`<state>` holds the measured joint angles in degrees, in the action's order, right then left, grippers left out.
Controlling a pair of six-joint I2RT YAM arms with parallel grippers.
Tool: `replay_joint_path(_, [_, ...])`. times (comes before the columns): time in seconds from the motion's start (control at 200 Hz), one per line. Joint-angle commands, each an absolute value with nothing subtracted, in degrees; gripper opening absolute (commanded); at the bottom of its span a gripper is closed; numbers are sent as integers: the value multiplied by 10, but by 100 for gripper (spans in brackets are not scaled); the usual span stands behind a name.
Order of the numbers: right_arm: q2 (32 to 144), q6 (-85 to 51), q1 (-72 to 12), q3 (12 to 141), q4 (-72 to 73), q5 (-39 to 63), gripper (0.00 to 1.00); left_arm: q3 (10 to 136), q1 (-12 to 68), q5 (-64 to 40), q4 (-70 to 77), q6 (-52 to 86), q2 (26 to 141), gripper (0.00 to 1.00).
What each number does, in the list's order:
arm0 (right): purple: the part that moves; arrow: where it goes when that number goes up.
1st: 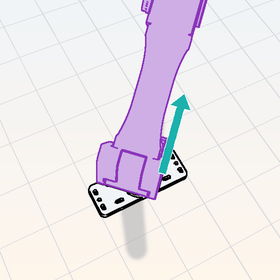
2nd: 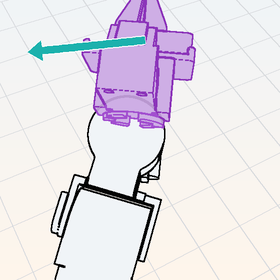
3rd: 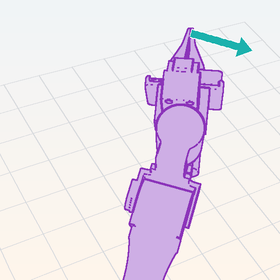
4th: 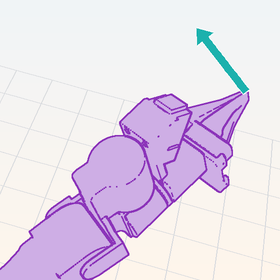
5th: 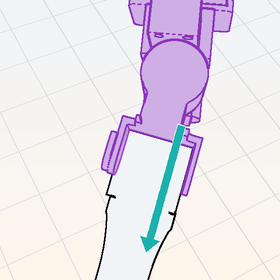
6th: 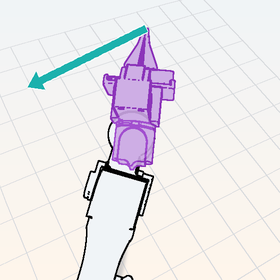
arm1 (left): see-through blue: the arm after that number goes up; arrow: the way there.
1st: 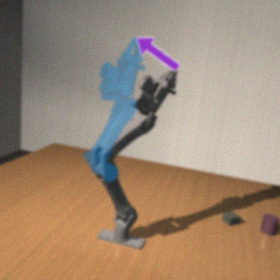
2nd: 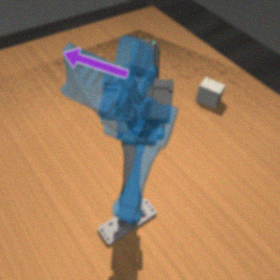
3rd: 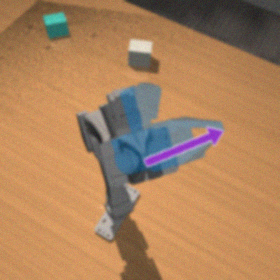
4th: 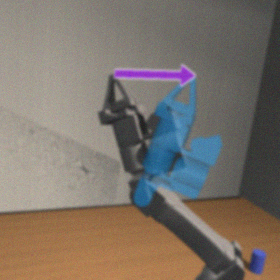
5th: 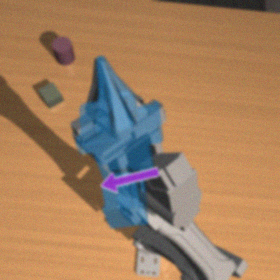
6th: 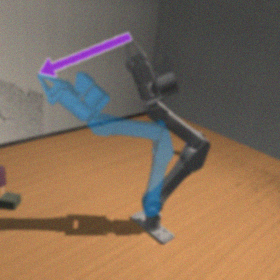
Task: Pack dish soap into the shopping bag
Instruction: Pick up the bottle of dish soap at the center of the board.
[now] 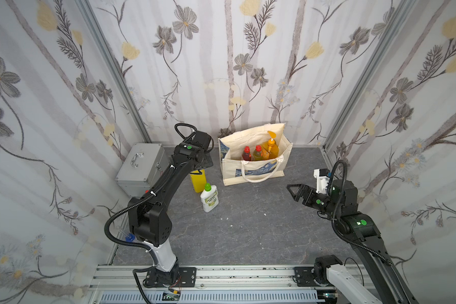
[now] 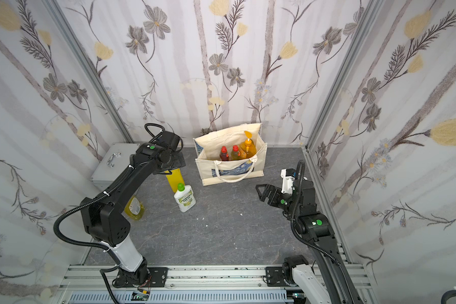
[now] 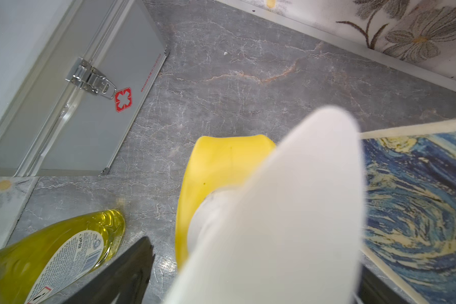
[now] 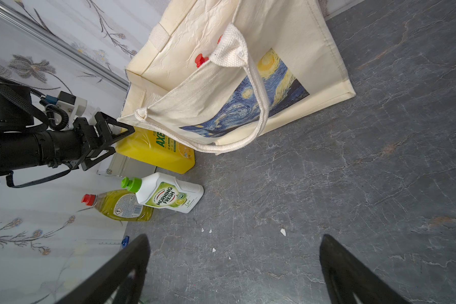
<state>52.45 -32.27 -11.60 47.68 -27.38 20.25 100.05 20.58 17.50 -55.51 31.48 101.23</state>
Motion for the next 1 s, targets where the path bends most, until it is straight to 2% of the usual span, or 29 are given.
replay_joint_path(0.0, [526, -317, -116, 482, -270, 195, 100, 1008, 205, 174, -536, 314, 1027, 100])
replay_joint_path(0.699, [521, -313, -116, 471, -275, 188, 100, 1002, 204, 168, -554, 328, 1035, 96])
replay_joint_path(0.994, [521, -316, -116, 459, -265, 192, 100, 942, 216, 190, -512, 329, 993, 96])
